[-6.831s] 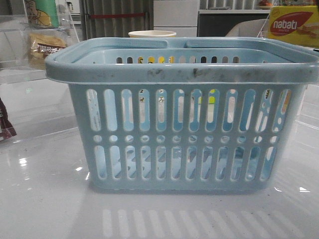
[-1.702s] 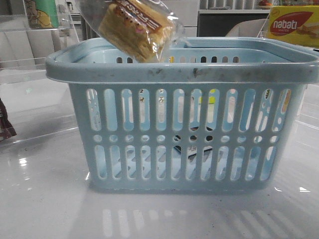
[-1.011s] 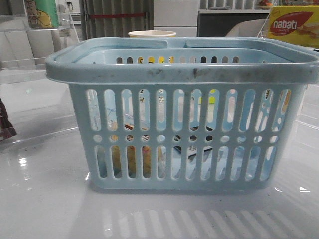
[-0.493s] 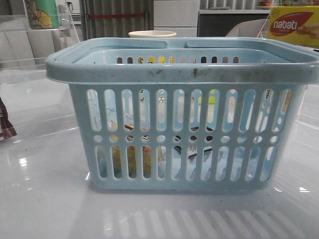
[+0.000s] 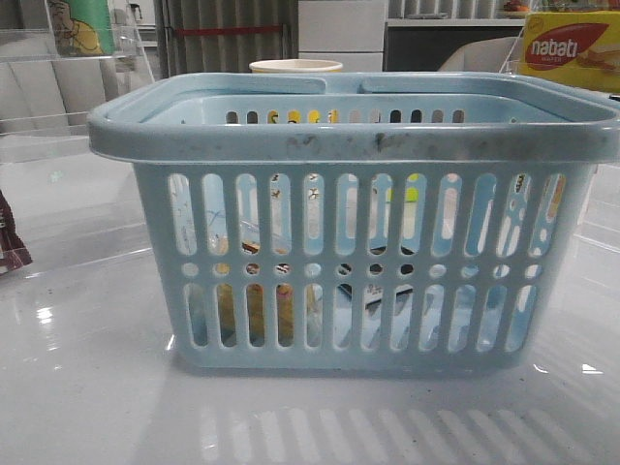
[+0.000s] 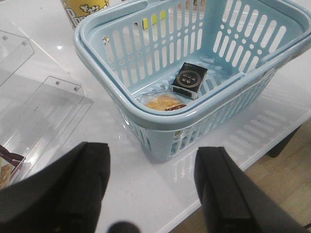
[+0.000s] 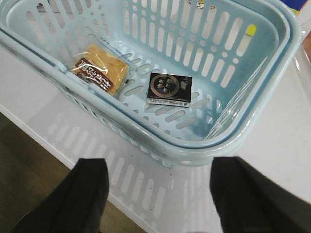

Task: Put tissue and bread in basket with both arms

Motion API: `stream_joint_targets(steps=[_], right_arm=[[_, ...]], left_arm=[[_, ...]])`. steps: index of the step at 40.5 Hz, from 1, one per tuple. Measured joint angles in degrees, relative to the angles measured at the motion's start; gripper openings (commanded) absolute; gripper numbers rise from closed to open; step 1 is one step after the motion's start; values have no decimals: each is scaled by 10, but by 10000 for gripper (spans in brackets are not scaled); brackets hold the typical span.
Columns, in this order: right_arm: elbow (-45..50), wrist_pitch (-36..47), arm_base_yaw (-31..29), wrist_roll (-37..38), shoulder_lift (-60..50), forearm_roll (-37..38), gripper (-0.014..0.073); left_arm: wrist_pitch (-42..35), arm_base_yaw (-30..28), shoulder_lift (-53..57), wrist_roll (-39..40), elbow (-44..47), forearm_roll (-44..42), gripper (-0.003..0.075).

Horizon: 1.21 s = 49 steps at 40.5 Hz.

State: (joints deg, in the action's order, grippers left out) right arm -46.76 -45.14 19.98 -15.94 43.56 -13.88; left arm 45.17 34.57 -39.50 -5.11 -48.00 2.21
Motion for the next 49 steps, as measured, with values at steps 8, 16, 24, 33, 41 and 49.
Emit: stream_joint_targets(steps=[8, 16, 24, 33, 41, 49], right_arm=[[0, 0, 0, 0, 0, 1, 281], [0, 0, 0, 0, 0, 1, 111], [0, 0, 0, 0, 0, 1, 48], [0, 0, 0, 0, 0, 1, 48], [0, 0, 0, 0, 0, 1, 48], [0, 0, 0, 0, 0, 1, 48]], left_arm=[[0, 0, 0, 7, 0, -3, 347], [1, 0, 0, 7, 0, -3, 169], [2, 0, 0, 7, 0, -4, 93], [2, 0, 0, 7, 0, -4, 93], [2, 0, 0, 8, 0, -4, 93], [2, 0, 0, 8, 0, -4, 93]])
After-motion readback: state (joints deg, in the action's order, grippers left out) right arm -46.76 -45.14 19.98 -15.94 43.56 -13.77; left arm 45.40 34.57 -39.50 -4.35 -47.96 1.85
